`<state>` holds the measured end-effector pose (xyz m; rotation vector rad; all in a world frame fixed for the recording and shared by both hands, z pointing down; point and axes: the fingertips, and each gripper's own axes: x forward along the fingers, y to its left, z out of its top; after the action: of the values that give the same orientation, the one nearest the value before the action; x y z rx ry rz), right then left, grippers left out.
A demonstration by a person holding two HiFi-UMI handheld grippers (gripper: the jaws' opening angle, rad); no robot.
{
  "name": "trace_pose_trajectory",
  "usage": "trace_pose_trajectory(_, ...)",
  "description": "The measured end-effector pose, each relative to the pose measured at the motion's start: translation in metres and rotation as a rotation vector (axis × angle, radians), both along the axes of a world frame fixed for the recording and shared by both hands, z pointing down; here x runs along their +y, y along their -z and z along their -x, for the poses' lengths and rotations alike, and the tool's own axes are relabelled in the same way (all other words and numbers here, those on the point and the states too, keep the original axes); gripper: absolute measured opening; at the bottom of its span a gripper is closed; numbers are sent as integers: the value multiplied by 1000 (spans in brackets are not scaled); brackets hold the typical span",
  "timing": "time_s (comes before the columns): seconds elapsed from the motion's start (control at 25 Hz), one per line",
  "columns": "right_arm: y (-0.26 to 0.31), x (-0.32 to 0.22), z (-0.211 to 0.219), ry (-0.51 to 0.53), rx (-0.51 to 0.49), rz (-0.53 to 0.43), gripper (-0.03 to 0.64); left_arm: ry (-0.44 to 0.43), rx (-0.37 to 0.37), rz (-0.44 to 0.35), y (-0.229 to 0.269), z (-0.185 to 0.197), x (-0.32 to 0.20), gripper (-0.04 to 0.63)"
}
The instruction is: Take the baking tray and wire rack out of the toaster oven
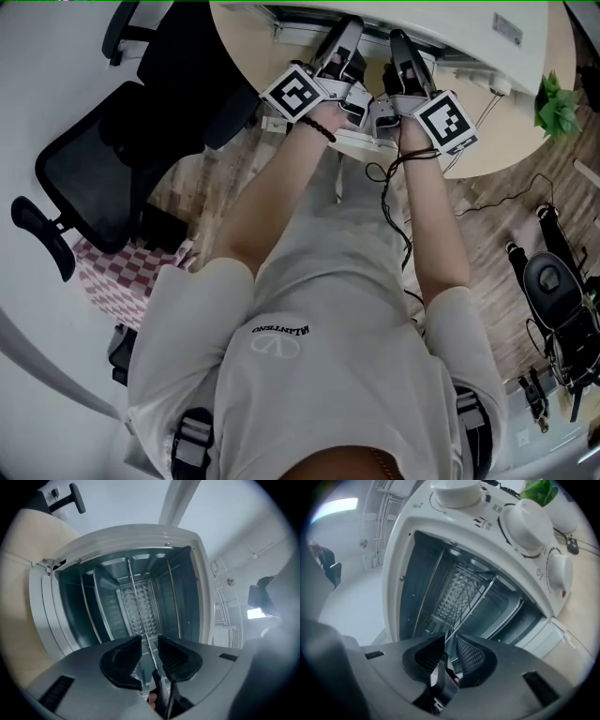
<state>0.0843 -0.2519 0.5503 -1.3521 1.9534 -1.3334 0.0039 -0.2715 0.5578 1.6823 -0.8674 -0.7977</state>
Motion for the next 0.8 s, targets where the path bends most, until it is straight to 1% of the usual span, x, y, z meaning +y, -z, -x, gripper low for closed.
trace_pose_trajectory(0.24, 0, -6, -5, -54, -92, -6, 77, 8, 63, 18, 0, 0, -6, 110)
trace_pose_trajectory(0.44, -5, -11, -7, -88, -134, 7, 77, 15, 70, 9, 0, 4, -14, 110)
trace_pose_trajectory(0.56, -3, -14, -8, -102, -155, -2, 77, 18, 99, -5, 4, 6, -18, 110)
trace_pose_trajectory(0.72, -4, -15, -11, -141, -273, 4, 77, 14, 124, -11, 7, 6, -21, 110)
trace_pose_trajectory(0.8, -6, -16, -14, -164, -316, 6, 77, 19, 135, -4, 5, 7, -24, 112)
